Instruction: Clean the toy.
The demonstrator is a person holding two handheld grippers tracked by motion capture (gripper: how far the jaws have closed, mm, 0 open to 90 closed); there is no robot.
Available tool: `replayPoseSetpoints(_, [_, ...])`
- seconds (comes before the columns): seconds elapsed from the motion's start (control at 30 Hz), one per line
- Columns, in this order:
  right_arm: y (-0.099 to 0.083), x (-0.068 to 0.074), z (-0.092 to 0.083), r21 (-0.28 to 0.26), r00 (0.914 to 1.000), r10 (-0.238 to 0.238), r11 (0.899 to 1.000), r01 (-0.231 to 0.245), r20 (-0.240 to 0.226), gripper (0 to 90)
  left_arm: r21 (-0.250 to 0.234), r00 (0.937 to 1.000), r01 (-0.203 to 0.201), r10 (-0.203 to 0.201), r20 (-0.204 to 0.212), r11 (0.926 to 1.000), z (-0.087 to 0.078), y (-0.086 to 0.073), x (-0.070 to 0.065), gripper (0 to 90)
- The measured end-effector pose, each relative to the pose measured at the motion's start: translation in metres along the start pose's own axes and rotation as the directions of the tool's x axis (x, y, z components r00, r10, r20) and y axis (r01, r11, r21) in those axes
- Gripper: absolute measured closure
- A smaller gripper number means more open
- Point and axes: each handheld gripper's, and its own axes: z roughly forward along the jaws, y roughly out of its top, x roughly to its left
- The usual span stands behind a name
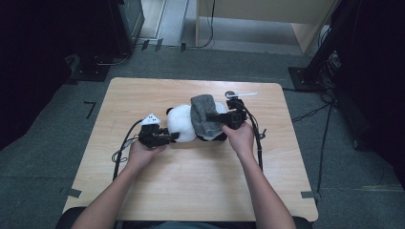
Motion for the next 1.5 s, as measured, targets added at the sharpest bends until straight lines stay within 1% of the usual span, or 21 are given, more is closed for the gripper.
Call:
replayPoseSetpoints(0.1, [0.000,-0.005,-0.007,-0.013,0.9999,0.011,1.000,-0.011,0.009,79.0,-0.001,1.0000,0.002,-0.002,0.002,1.0000,0.000,0.000,0.000,58.0])
replayPoseSetpoints(0.33, [-0.003,-0.023,-0.024,-0.046,0.9984,0.052,0.998,-0.050,0.024,78.6,-0.001,1.0000,0.008,-0.008,0.006,1.0000,0.000,0.000,0.001,58.0])
replayPoseSetpoints(0.47, [-0.006,-0.032,-0.031,-0.053,0.9981,0.055,0.997,-0.053,0.027,78.4,0.002,1.0000,0.007,-0.007,0.007,1.0000,0.000,0.001,0.001,57.9])
replayPoseSetpoints(0.53, [-0.008,-0.037,-0.034,-0.058,0.9981,0.059,0.997,-0.058,0.015,78.4,0.004,1.0000,0.003,-0.003,0.007,1.0000,0.000,0.001,0.002,57.9])
replayPoseSetpoints(0.6, [-0.012,-0.042,-0.036,-0.077,0.9979,0.065,0.995,-0.065,0.001,78.4,0.006,1.0000,0.004,-0.004,0.008,1.0000,0.000,0.001,0.002,58.0])
replayPoseSetpoints(0.7, [-0.016,-0.046,-0.037,-0.086,0.9971,0.073,0.994,-0.074,-0.019,78.3,0.010,1.0000,0.005,-0.005,0.009,0.9999,0.000,0.001,0.001,58.3])
replayPoseSetpoints(0.73, [-0.015,-0.045,-0.037,-0.078,0.9978,0.064,0.995,-0.066,-0.016,78.4,0.013,0.9999,0.007,-0.007,0.010,0.9999,0.000,0.002,0.002,58.7])
replayPoseSetpoints(0.83, [-0.012,-0.044,-0.040,-0.063,0.9991,0.040,0.997,-0.039,0.015,78.4,0.015,0.9998,0.010,-0.010,0.016,0.9998,0.000,0.002,0.002,60.0])
replayPoseSetpoints(0.9, [-0.013,-0.049,-0.043,-0.063,0.9985,0.048,0.997,-0.047,0.024,78.5,0.011,0.9995,0.022,-0.022,0.023,0.9997,-0.001,0.002,0.002,60.4])
replayPoseSetpoints(0.93, [-0.013,-0.052,-0.046,-0.065,0.9977,0.061,0.996,-0.059,0.030,78.7,0.008,0.9993,0.024,-0.024,0.028,0.9997,-0.001,0.002,0.002,61.1])
replayPoseSetpoints(1.0, [-0.012,-0.055,-0.053,-0.076,0.9972,0.070,0.995,-0.068,0.028,78.8,0.004,0.9992,0.020,-0.020,0.034,0.9998,-0.001,0.001,0.003,61.9])
replayPoseSetpoints(1.03, [-0.012,-0.055,-0.056,-0.083,0.9972,0.072,0.994,-0.069,0.024,78.9,0.005,0.9991,0.009,-0.010,0.042,0.9999,-0.002,0.001,0.002,62.6])
replayPoseSetpoints(1.13, [-0.009,-0.048,-0.068,-0.124,0.9975,0.069,0.990,-0.070,-0.018,79.0,0.006,0.9987,0.001,-0.001,0.051,1.0000,-0.003,0.001,-0.002,63.1])
replayPoseSetpoints(1.17, [-0.007,-0.042,-0.071,-0.138,0.9977,0.059,0.988,-0.063,-0.032,79.0,0.006,0.9983,-0.002,0.001,0.059,1.0000,-0.004,0.001,-0.003,63.1])
replayPoseSetpoints(1.23, [-0.005,-0.032,-0.072,-0.140,0.9969,0.047,0.989,-0.055,-0.063,79.0,0.007,0.9974,-0.007,0.006,0.072,1.0000,-0.005,0.001,-0.007,63.1])
replayPoseSetpoints(1.27, [-0.004,-0.026,-0.071,-0.139,0.9965,0.035,0.989,-0.045,-0.076,79.0,0.011,0.9965,-0.011,0.010,0.083,0.9999,-0.006,0.001,-0.010,63.1])
replayPoseSetpoints(1.33, [-0.004,-0.014,-0.065,-0.127,0.9944,0.016,0.991,-0.030,-0.104,79.0,0.019,0.9962,-0.019,0.018,0.086,0.9996,-0.008,0.001,-0.017,63.0])
replayPoseSetpoints(1.4, [-0.006,-0.003,-0.056,-0.113,0.9886,-0.001,0.993,-0.017,-0.151,78.9,0.022,0.9964,-0.020,0.019,0.083,0.9995,-0.008,0.000,-0.024,62.8])
replayPoseSetpoints(1.43, [-0.007,0.003,-0.050,-0.101,0.9848,-0.001,0.995,-0.017,-0.174,79.0,0.023,0.9962,-0.018,0.016,0.085,0.9996,-0.008,-0.001,-0.027,62.7])
replayPoseSetpoints(1.47, [-0.008,0.011,-0.043,-0.088,0.9798,-0.003,0.996,-0.015,-0.200,79.0,0.022,0.9960,-0.018,0.016,0.088,0.9996,-0.008,-0.001,-0.029,62.6])
replayPoseSetpoints(1.5, [-0.009,0.015,-0.038,-0.083,0.9772,-0.009,0.997,-0.009,-0.212,79.0,0.019,0.9959,-0.020,0.018,0.088,0.9996,-0.007,-0.001,-0.030,62.4])
